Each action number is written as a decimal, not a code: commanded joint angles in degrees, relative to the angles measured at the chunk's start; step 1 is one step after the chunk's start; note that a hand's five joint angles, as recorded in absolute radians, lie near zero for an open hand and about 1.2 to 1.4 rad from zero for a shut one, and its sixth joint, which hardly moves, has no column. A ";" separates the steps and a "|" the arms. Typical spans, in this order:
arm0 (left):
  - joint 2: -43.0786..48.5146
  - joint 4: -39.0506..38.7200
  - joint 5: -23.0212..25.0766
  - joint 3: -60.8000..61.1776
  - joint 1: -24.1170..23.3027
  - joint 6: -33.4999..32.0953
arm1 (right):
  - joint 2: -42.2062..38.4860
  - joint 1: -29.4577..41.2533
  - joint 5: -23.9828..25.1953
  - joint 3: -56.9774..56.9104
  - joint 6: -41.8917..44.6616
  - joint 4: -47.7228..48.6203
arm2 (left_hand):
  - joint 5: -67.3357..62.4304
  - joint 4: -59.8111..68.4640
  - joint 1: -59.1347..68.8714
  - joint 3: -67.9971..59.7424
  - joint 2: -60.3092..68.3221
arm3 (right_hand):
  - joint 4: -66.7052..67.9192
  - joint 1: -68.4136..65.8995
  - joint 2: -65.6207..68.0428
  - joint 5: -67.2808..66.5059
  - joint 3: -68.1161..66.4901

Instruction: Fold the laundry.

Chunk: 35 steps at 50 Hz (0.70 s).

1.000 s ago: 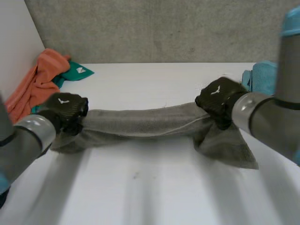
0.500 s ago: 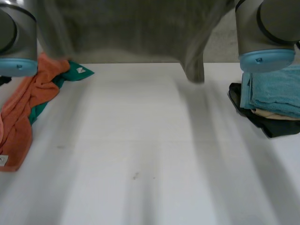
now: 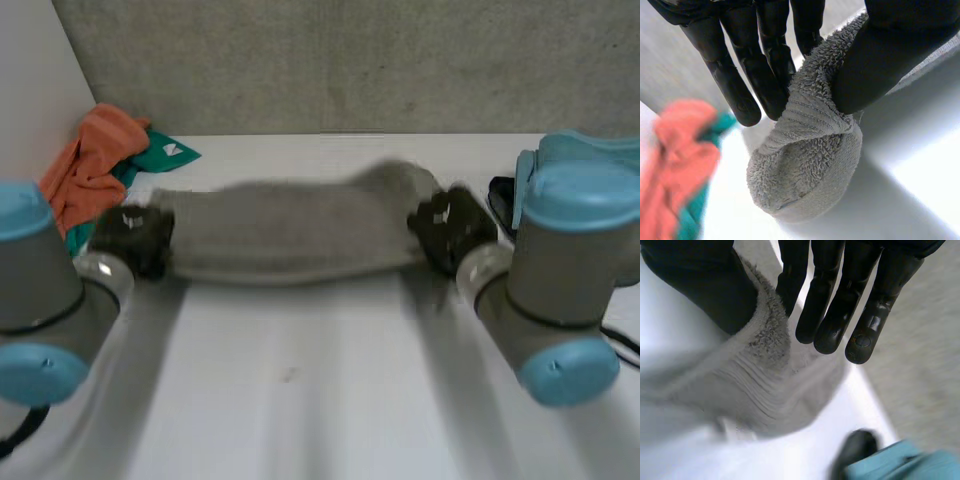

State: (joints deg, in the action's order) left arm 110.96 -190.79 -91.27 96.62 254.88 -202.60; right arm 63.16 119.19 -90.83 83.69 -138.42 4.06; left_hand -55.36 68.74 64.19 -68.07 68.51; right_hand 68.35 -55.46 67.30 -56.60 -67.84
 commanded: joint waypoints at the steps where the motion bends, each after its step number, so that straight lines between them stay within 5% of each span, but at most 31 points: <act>1: 0.14 4.55 0.04 5.77 0.00 -1.65 | 0.74 -0.53 2.67 7.71 -1.58 -4.58 | -14.64 11.26 15.81 -11.93 11.49 | 11.65 -24.54 12.70 -13.40 -12.16; 8: -2.40 4.73 0.04 6.04 0.35 -2.97 | 2.32 -2.47 6.80 10.18 -11.07 -4.76 | 3.79 -7.16 -2.61 6.49 -6.93 | 11.65 -24.54 12.70 -13.40 -12.16; 13: -4.78 4.64 0.04 6.74 -0.26 -3.15 | 7.06 -3.69 8.73 12.63 -18.79 -3.71 | 36.77 -40.15 -35.59 39.47 -39.91 | -44.50 31.61 -43.45 42.75 43.99; 26: -15.76 4.29 -0.14 15.26 0.27 -2.27 | 17.61 -14.68 9.26 22.30 -26.11 -2.65 | 41.02 -44.40 -39.84 43.73 -44.17 | -49.18 36.30 -48.14 47.44 48.68; 35: -21.22 3.93 -1.02 23.96 2.29 -0.86 | 18.23 -17.59 12.51 28.37 -24.35 -2.48 | 26.40 -29.78 -25.22 29.10 -29.54 | -42.80 29.91 -41.75 41.05 42.29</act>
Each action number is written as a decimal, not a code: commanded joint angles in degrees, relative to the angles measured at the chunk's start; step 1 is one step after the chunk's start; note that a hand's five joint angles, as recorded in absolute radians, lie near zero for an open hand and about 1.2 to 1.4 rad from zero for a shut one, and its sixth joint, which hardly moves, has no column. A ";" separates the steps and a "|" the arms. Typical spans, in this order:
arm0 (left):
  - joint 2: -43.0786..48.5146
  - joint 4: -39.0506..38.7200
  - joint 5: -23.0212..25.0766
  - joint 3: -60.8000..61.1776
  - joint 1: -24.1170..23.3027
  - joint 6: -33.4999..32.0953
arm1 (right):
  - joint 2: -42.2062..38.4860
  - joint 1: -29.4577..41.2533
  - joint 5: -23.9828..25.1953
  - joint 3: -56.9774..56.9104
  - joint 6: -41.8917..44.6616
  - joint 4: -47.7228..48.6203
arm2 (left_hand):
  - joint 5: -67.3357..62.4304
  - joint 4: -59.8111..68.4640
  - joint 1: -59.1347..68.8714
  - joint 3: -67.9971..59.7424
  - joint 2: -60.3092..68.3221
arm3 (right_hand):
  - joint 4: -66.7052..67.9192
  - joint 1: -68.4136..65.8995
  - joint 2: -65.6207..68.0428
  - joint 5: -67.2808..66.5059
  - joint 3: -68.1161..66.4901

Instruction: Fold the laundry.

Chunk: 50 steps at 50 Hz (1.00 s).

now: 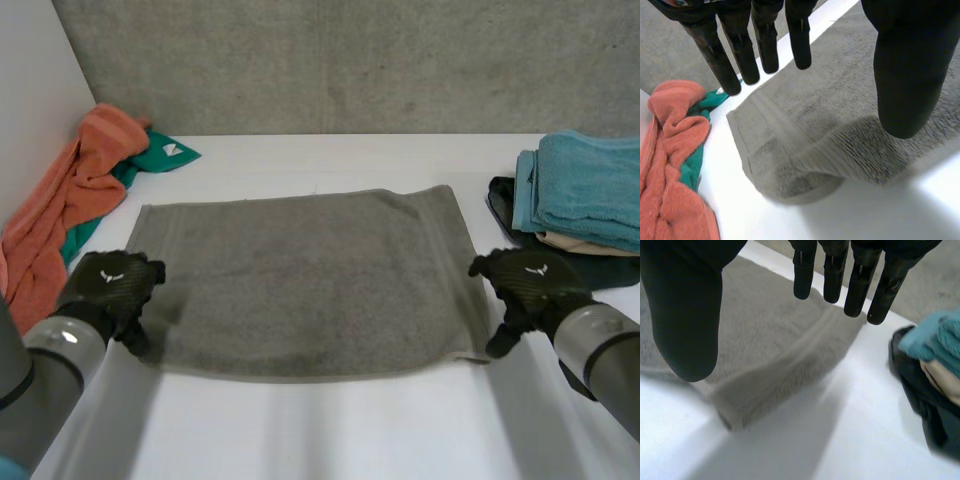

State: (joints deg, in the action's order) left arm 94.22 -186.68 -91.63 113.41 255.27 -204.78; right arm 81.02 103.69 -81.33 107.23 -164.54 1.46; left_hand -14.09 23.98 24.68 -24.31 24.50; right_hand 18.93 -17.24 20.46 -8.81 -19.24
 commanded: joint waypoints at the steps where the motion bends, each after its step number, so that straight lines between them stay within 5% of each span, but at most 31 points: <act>1: -4.74 -0.09 -0.65 7.87 2.16 1.48 | 0.28 -2.70 4.15 5.61 2.38 0.21 | -15.89 15.99 15.30 -15.67 15.48 | 6.96 -8.66 5.43 -7.08 -6.66; 15: -5.36 0.00 0.22 15.61 5.15 1.48 | -5.69 -3.94 7.85 6.50 2.82 7.33 | -29.36 29.46 28.77 -29.13 28.95 | 13.01 -14.71 11.49 -13.14 -12.71; 21: -4.48 -2.36 0.40 15.97 6.64 1.66 | -9.38 -3.94 7.50 4.48 3.17 9.17 | -11.56 11.66 10.97 -11.33 11.15 | 18.88 -20.58 17.36 -19.00 -18.58; 26: -2.46 -6.24 0.40 15.35 6.64 1.66 | -11.49 -3.76 7.41 3.07 4.58 10.41 | -11.02 11.13 10.43 -10.80 10.61 | 23.77 -25.47 22.24 -23.89 -23.47; 33: 3.24 -8.26 0.40 12.11 6.29 1.66 | -12.81 -2.27 7.50 0.61 5.46 10.41 | -10.85 10.96 10.26 -10.63 10.45 | 61.04 -62.74 59.52 -61.16 -60.74; 50: 10.90 -10.46 0.22 1.55 5.59 1.66 | -13.17 -0.25 7.41 -2.38 5.37 10.41 | -11.02 11.13 10.43 -10.80 10.61 | 61.07 -62.76 59.54 -61.19 -60.76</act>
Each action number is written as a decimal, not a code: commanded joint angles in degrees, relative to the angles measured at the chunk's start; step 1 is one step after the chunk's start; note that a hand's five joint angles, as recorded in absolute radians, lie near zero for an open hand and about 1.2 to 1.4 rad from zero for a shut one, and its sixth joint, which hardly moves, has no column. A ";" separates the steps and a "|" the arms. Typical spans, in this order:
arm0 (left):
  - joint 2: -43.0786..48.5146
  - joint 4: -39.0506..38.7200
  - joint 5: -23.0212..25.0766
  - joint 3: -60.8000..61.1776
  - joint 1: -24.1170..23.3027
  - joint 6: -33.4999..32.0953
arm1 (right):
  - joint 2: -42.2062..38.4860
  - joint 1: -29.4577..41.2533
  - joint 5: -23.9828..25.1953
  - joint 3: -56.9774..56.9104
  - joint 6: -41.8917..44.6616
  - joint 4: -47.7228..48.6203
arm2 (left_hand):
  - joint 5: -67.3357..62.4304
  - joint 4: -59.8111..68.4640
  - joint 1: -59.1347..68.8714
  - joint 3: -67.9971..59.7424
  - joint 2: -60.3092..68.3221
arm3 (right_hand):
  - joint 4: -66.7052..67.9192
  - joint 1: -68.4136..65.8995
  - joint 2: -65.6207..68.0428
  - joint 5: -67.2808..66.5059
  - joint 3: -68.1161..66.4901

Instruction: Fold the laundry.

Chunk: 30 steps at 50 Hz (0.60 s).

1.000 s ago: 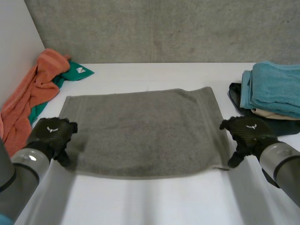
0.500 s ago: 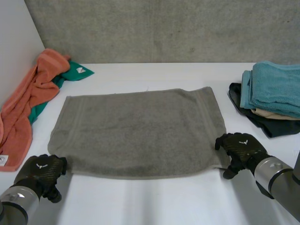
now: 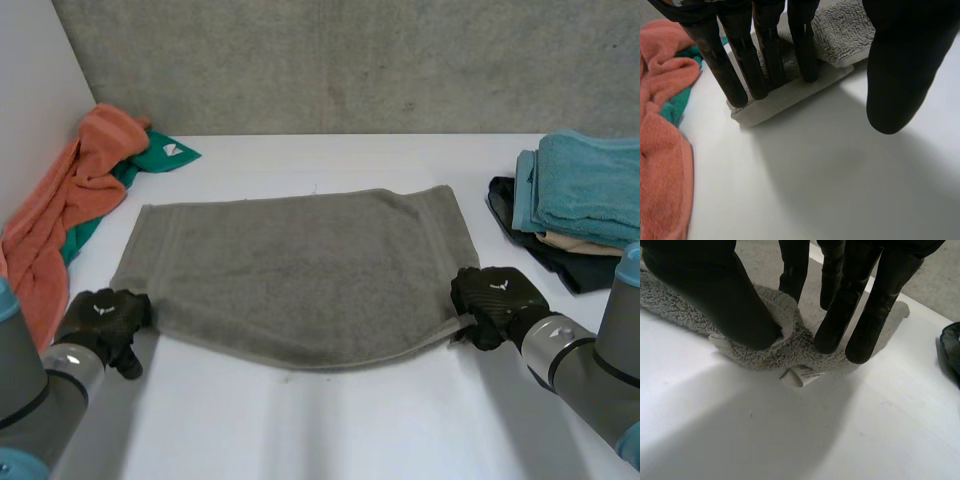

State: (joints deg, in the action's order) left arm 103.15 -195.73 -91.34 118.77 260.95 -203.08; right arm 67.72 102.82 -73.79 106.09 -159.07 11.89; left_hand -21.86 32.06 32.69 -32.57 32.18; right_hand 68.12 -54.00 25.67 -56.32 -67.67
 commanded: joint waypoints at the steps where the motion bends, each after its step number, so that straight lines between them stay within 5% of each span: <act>1: 1.97 -1.67 -0.07 -4.07 -0.09 -0.12 | 0.04 1.06 -0.12 -1.59 -0.01 0.07 | -3.25 3.05 2.42 -2.54 2.93 | 11.88 -26.00 54.33 -13.68 -12.33; 13: 3.71 -8.44 0.11 -6.44 -0.18 -0.91 | -0.04 3.00 -0.30 -3.00 -0.01 -0.11 | -3.42 3.22 2.59 -2.71 3.10 | 11.88 -26.00 54.33 -13.68 -12.33; 30: 7.77 -7.48 1.52 -9.96 -4.66 -0.73 | -0.31 3.09 -0.21 -3.09 -0.01 -0.20 | -0.56 0.36 -0.27 0.15 0.24 | 11.88 -26.00 54.33 -13.68 -12.33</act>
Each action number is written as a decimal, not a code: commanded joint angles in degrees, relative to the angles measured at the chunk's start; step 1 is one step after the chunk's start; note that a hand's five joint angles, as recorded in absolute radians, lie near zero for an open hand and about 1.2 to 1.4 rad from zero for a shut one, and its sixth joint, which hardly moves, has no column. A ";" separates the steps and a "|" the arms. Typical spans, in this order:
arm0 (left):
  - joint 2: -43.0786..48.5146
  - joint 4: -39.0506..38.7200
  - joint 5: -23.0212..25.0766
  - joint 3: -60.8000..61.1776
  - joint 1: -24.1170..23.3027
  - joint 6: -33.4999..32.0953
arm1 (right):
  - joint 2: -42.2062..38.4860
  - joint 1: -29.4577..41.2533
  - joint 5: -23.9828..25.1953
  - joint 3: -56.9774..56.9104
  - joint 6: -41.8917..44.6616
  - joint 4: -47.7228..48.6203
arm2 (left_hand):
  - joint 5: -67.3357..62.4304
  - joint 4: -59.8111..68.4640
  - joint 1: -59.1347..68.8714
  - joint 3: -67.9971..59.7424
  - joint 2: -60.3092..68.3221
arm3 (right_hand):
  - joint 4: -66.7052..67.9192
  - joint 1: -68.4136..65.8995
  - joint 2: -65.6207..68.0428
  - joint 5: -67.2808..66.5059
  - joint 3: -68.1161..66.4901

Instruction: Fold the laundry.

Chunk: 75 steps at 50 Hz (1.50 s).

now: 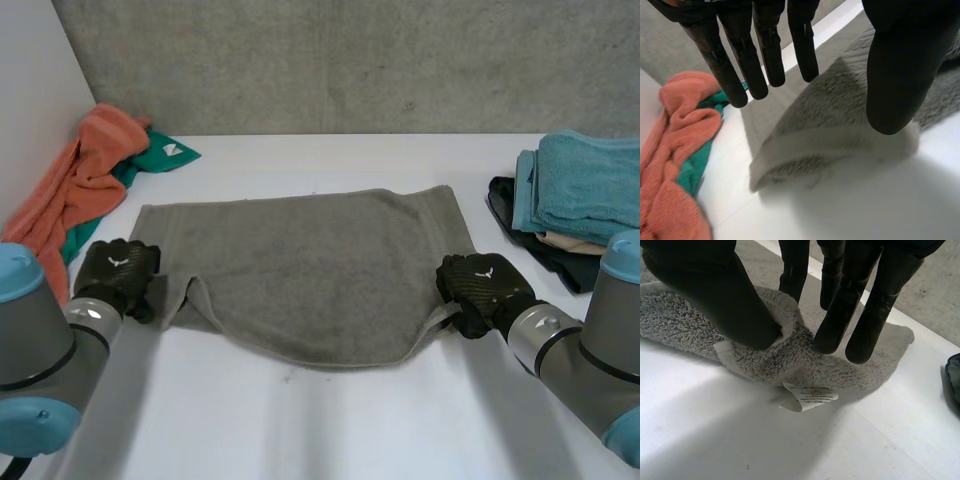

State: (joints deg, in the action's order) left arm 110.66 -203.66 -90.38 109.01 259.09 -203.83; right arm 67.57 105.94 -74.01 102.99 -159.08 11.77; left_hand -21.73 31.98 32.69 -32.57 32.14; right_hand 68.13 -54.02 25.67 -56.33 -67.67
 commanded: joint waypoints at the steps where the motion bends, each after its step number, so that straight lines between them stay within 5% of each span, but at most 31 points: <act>1: 0.26 0.54 0.56 -0.29 -2.98 0.01 | -0.15 -0.03 0.01 0.02 0.00 -0.08 | -0.36 0.10 -0.60 0.48 -0.06 | 11.87 -25.98 54.33 -13.67 -12.33; 40: 0.52 0.37 -0.32 -4.33 -3.77 1.42 | 0.02 -0.03 0.10 0.55 0.17 -0.26 | -13.31 13.05 12.34 -12.47 12.89 | 11.87 -25.98 54.33 -13.67 -12.33; 52: 0.00 0.72 -6.21 -4.07 -3.85 0.80 | 0.11 -0.03 0.01 0.73 1.05 -0.35 | -19.03 18.77 18.06 -18.19 18.61 | 11.87 -25.98 54.33 -13.67 -12.33; 60: -3.87 2.30 -6.74 -2.14 -3.94 -4.11 | 0.55 0.24 -0.26 0.90 2.90 -0.35 | -22.72 22.46 21.75 -21.88 22.30 | 11.87 -25.98 54.33 -13.67 -12.33; 66: -7.65 5.72 -6.65 1.28 -3.86 -9.73 | 1.08 0.41 -0.61 0.55 3.60 -0.79 | -47.42 47.16 46.45 -46.58 47.00 | 11.87 -25.98 54.33 -13.67 -12.33; 75: -16.07 13.62 -6.39 8.66 -3.68 -20.45 | 6.34 -0.11 -3.50 -1.99 19.21 -13.23 | -48.27 48.02 47.31 -47.43 47.86 | 11.87 -25.98 54.33 -13.67 -12.33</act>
State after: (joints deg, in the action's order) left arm 100.72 -195.69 -96.95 112.32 255.23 -216.68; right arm 69.96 106.32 -75.45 102.97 -151.95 8.80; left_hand -55.77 68.64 64.50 -67.96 68.21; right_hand 68.13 -54.00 25.67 -56.32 -67.67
